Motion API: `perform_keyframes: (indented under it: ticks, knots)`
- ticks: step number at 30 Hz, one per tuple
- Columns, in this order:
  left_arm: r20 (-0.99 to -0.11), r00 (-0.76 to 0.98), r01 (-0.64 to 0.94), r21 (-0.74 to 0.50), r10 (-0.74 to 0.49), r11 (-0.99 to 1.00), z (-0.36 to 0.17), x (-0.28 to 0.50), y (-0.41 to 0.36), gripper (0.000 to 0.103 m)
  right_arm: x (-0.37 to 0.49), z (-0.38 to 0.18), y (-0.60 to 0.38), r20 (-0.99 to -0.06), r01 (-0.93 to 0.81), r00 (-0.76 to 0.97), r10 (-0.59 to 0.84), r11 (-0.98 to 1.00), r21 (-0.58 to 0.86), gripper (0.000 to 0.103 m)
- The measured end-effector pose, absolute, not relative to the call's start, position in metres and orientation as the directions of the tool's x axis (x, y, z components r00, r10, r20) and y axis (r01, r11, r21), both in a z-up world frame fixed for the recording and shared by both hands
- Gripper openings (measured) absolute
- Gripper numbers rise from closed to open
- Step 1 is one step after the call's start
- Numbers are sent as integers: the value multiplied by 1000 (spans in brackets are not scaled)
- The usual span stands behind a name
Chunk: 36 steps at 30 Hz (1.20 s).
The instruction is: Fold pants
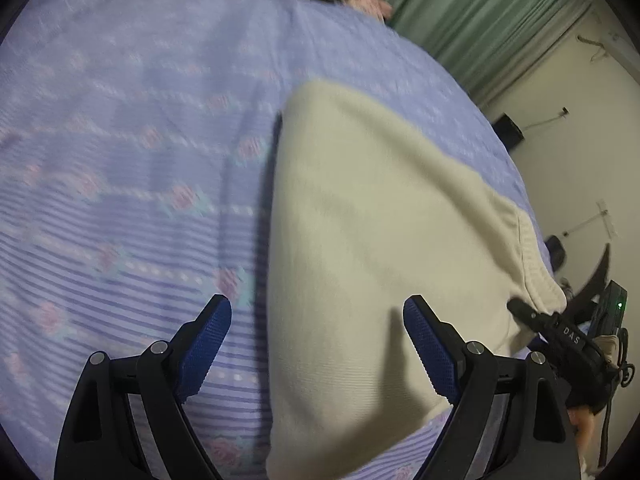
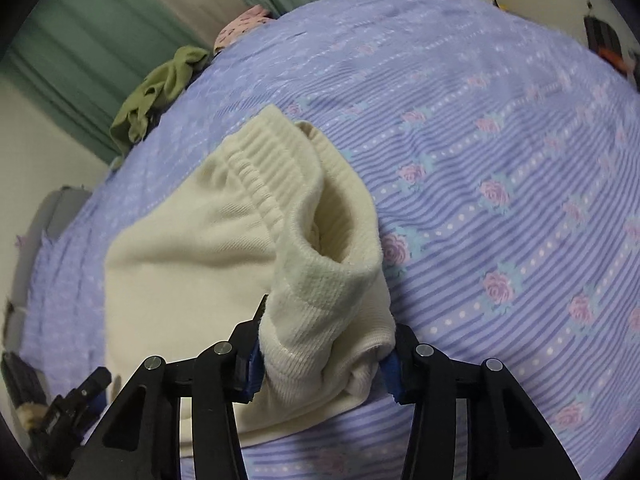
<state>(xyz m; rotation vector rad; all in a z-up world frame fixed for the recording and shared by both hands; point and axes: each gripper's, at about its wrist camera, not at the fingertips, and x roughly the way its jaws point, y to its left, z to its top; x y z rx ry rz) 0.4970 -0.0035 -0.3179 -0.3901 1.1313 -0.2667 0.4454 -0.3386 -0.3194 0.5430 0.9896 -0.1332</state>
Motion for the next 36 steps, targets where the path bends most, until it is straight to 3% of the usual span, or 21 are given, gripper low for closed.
perform_keyframes:
  ticks: [4, 6, 10, 14, 17, 19, 21, 27, 36]
  knots:
    - [-765, 303, -10, -599, -568, 801, -340, 501, -12, 82, 448, -322, -342, -821, 342, 555, 138, 861, 376, 47]
    - [-738, 333, -35, -631, -586, 775, -327, 493, -13, 69, 449, -323, -344, -819, 344, 555, 144, 857, 384, 47]
    - [-648, 401, 58, -688, -648, 724, -294, 486, -16, 68, 445, -324, -348, -819, 328, 558, 132, 872, 364, 47]
    - [-744, 303, -25, -632, -596, 775, -329, 505, -22, 67, 448, -330, -351, -812, 342, 562, 158, 850, 402, 50]
    - [-762, 263, -112, -633, -592, 766, -350, 512, -20, 59, 452, -331, -348, -817, 330, 559, 142, 866, 376, 51]
    - [-777, 282, -116, -609, -562, 784, -339, 508, -20, 36, 452, -327, -345, -822, 315, 552, 137, 879, 358, 50]
    - [-795, 320, -66, -561, -515, 825, -319, 503, -25, 29, 451, -320, -342, -822, 306, 551, 141, 883, 357, 48]
    - [-831, 419, 66, -373, -365, 925, -255, 487, -47, 26, 442, -276, -320, -805, 206, 584, 105, 940, 272, 42]
    - [-807, 480, 139, -318, -344, 938, -188, 405, -31, 26, 376, -200, -292, -773, 83, 624, 117, 973, 214, 40]
